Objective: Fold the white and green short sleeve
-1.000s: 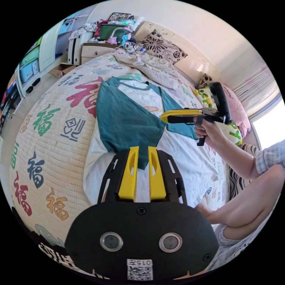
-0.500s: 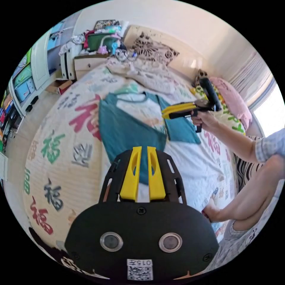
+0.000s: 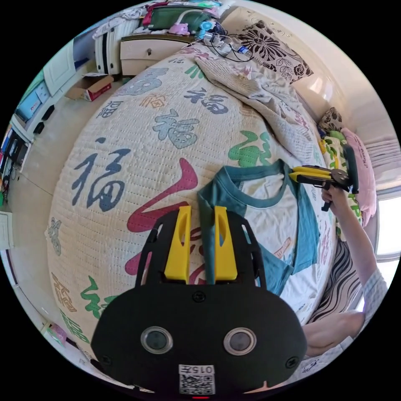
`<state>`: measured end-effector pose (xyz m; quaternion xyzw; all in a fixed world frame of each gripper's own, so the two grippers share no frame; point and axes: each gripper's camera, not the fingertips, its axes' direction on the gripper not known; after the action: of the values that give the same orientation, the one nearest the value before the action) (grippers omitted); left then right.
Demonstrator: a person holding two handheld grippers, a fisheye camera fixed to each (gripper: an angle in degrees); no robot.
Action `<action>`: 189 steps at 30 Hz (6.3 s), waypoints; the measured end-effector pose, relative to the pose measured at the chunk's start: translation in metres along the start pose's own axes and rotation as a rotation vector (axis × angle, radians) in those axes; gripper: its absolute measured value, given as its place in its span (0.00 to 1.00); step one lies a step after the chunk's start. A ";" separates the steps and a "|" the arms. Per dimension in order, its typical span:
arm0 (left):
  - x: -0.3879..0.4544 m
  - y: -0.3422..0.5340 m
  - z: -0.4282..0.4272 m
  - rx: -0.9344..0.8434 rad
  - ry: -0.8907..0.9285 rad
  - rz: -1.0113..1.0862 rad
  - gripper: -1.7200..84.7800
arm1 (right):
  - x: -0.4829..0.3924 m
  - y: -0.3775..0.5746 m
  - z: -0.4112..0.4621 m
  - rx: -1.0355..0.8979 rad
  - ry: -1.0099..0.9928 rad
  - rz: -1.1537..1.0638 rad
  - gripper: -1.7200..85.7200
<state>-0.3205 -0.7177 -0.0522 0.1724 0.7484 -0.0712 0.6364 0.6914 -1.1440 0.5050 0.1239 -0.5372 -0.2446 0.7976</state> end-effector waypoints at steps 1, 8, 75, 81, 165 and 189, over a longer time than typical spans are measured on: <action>-0.001 0.000 -0.001 0.007 -0.017 -0.002 0.08 | -0.002 0.006 -0.001 0.005 0.045 -0.048 0.07; -0.009 -0.006 -0.015 0.032 0.076 -0.008 0.01 | 0.022 0.037 -0.023 0.052 0.030 -0.056 0.02; -0.011 0.281 0.076 0.089 0.177 -0.202 0.12 | 0.195 0.492 0.023 0.164 -0.367 0.278 0.12; -0.013 0.287 0.099 0.135 0.247 -0.186 0.03 | 0.193 0.489 0.036 0.158 -0.327 0.267 0.03; -0.012 0.381 0.185 0.163 -0.054 -0.370 0.05 | -0.107 0.365 0.125 0.098 0.077 0.271 0.04; -0.048 0.574 0.082 0.048 0.012 -0.411 0.16 | -0.370 0.168 0.102 0.144 -0.059 -0.532 0.10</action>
<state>-0.0380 -0.2184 0.0443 0.0318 0.7697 -0.2164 0.5997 0.5293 -0.8009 0.3280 0.3099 -0.5249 -0.4103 0.6783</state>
